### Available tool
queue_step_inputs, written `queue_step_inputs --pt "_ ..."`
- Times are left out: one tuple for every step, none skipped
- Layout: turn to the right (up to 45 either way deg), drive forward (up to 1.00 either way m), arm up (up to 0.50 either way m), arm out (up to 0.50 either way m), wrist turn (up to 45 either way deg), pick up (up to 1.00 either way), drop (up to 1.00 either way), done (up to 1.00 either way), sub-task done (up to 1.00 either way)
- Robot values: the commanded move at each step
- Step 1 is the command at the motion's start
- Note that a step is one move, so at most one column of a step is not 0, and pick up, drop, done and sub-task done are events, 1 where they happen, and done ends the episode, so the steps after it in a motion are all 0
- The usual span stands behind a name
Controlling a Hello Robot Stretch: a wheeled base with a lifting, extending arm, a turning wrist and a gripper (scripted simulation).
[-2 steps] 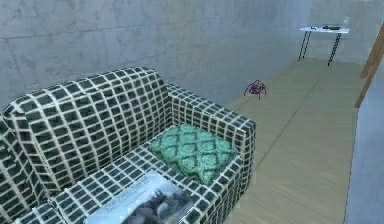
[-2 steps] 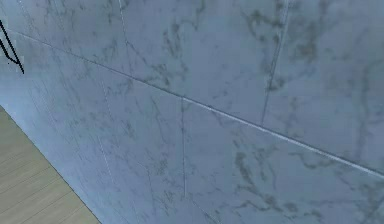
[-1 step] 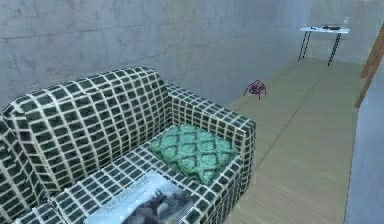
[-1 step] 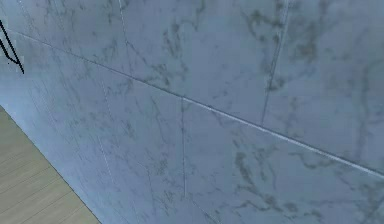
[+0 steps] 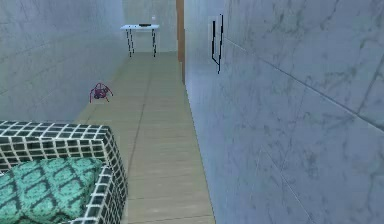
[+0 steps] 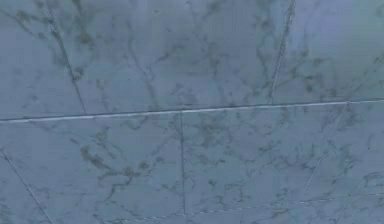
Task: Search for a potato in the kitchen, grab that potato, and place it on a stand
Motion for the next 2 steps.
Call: queue_step_inputs --pt "-6.0 0.00 0.00 0.00 0.0 0.00 0.00 0.00 0.00" --pt "0.0 1.00 0.00 0.00 0.0 0.00 0.00 0.00 0.00"
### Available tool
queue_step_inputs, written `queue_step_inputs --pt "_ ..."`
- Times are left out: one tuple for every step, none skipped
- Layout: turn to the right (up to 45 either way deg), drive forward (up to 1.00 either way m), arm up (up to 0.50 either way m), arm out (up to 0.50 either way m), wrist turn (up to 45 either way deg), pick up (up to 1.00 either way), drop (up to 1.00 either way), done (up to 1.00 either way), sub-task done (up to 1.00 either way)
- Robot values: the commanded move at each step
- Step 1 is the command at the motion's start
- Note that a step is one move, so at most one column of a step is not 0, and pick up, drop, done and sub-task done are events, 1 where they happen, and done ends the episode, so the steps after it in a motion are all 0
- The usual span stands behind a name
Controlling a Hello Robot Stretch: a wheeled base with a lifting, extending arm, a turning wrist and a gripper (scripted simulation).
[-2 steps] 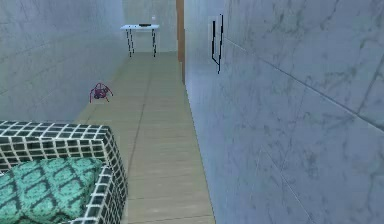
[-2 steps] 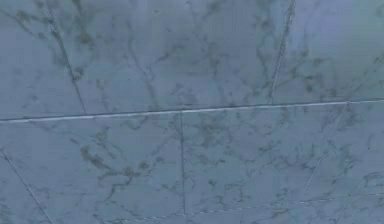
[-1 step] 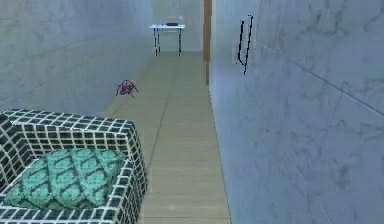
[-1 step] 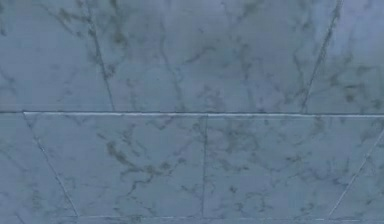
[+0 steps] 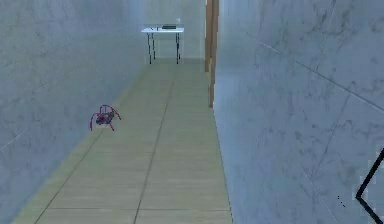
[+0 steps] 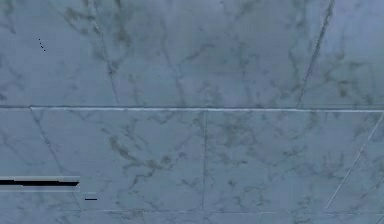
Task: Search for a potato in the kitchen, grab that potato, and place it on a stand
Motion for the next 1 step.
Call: queue_step_inputs --pt "0.0 1.00 0.00 0.00 0.0 0.00 0.00 0.00 0.00"
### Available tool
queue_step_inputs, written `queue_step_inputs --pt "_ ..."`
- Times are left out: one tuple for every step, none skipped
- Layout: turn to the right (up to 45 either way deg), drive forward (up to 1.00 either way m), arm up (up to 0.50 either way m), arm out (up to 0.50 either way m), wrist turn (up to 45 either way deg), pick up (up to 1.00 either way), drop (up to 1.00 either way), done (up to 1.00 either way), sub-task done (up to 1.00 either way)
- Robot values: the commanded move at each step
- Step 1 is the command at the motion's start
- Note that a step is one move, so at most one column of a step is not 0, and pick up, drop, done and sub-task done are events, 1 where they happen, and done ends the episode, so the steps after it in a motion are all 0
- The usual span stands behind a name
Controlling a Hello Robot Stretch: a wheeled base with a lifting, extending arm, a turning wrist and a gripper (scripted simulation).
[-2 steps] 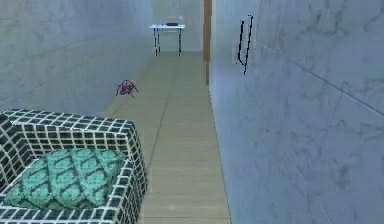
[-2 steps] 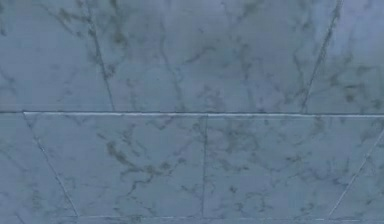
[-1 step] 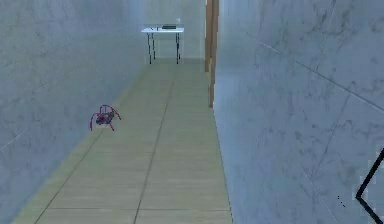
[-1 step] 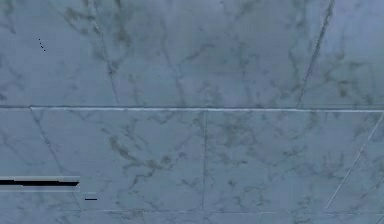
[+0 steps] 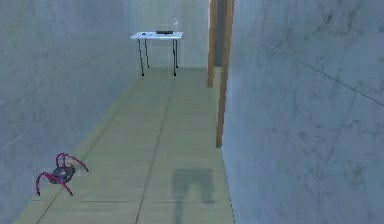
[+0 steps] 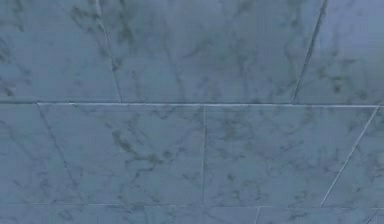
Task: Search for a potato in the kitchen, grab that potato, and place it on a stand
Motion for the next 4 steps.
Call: queue_step_inputs --pt "0.0 1.00 0.00 0.00 0.0 0.00 0.00 0.00 0.00" --pt "3.0 0.00 0.00 0.00 0.0 0.00 0.00 0.00 0.00" --pt "-45.0 0.00 0.00 0.00 0.0 0.00 0.00 0.00 0.00" --pt "-42.0 0.00 0.00 0.00 0.0 0.00 0.00 0.00 0.00"
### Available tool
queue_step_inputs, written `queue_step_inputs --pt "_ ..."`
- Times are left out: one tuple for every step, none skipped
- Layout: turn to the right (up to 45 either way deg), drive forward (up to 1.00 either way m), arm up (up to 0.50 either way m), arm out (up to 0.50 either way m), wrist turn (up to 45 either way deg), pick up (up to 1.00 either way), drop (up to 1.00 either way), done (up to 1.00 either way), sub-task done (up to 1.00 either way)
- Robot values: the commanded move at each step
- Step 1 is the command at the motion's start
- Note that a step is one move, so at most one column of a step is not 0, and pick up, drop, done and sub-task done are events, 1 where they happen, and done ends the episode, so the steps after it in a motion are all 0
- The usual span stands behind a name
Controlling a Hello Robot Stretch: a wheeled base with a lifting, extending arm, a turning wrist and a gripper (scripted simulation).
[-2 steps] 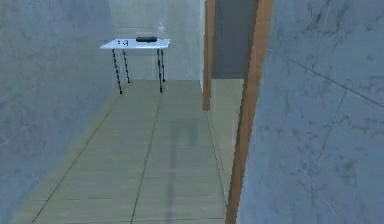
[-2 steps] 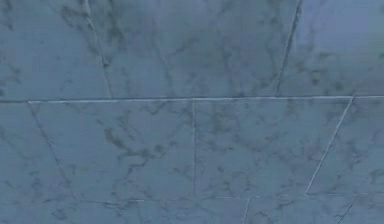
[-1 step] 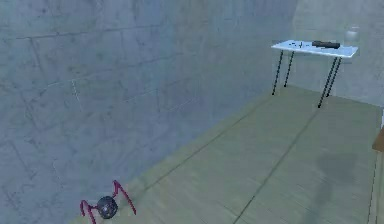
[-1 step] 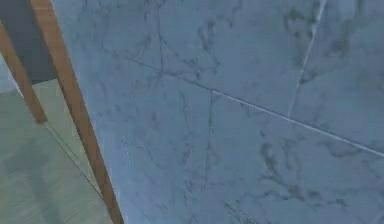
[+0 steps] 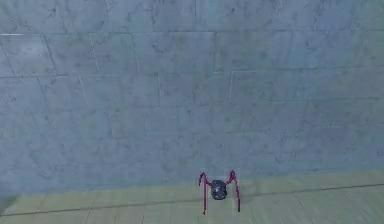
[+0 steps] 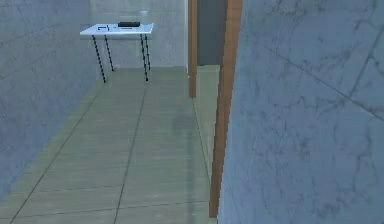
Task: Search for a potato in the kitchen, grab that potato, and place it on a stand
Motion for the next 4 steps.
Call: queue_step_inputs --pt "0.0 0.35 0.00 0.00 0.0 0.00 0.00 0.00 0.00" --pt "45.0 0.00 0.00 0.00 0.0 0.00 0.00 0.00 0.00" --pt "33.0 0.00 0.00 0.00 0.0 0.00 0.00 0.00 0.00" --pt "0.0 1.00 0.00 0.00 0.0 0.00 0.00 0.00 0.00"
